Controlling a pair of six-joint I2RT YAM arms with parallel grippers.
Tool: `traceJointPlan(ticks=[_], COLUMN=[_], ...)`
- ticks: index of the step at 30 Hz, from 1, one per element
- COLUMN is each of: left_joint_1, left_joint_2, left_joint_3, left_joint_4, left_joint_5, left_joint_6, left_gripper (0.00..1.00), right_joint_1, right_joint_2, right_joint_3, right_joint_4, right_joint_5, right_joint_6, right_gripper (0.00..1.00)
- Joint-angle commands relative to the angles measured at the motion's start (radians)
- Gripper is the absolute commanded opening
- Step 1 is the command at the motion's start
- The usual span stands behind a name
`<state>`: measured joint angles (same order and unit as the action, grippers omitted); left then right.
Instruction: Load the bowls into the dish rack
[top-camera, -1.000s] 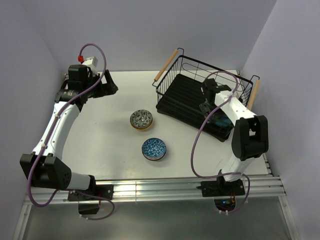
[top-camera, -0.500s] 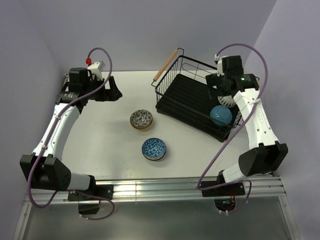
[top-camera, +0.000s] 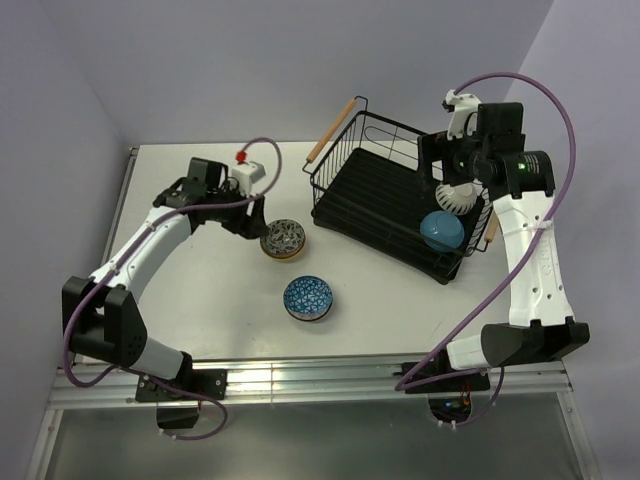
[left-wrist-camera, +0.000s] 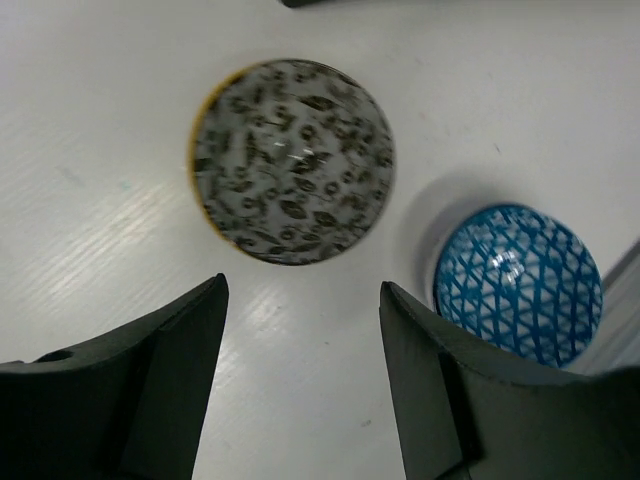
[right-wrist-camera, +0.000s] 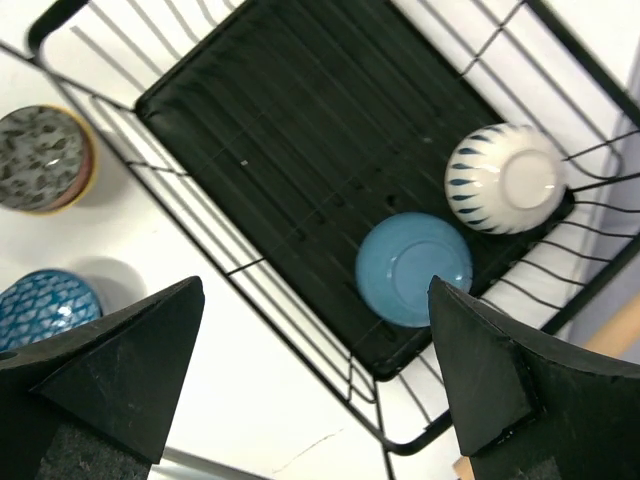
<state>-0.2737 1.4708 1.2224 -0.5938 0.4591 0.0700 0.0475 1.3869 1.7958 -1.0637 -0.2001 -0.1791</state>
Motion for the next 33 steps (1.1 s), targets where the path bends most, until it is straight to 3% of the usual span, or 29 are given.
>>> traceJointPlan(ticks=[1, 12, 25, 33], left_joint_1=[-0.051, -0.150, -0.199, -0.216], left_joint_2=[-0.038, 0.112, 0.210, 0.261], left_joint_3=[0.012, 0.127, 0.108, 0.095], left_joint_4=[-0.033, -0.277, -0.296, -0.245], left_joint_5=[0.143, 0.196, 0.139, 0.119], left_joint_6=[0.245, 0.742, 0.982, 0.985], left_gripper=[0.67, 0.63, 0.58, 0.55], right_joint_1=[-0.008, -0.012, -0.014, -0.014], right_joint_2=[-0.026, -0.002, 0.009, 0.011], right_joint_3=[-0.021, -0.042, -0.050, -0.058], right_joint_4=[-0.015, -0.030, -0.047, -0.056], right_joint_5=[-0.085, -0.139, -0.165, -0.177], right_joint_6=[0.024, 0.041, 0.044, 0.035], right_gripper=[1.00, 1.00, 1.00, 1.00])
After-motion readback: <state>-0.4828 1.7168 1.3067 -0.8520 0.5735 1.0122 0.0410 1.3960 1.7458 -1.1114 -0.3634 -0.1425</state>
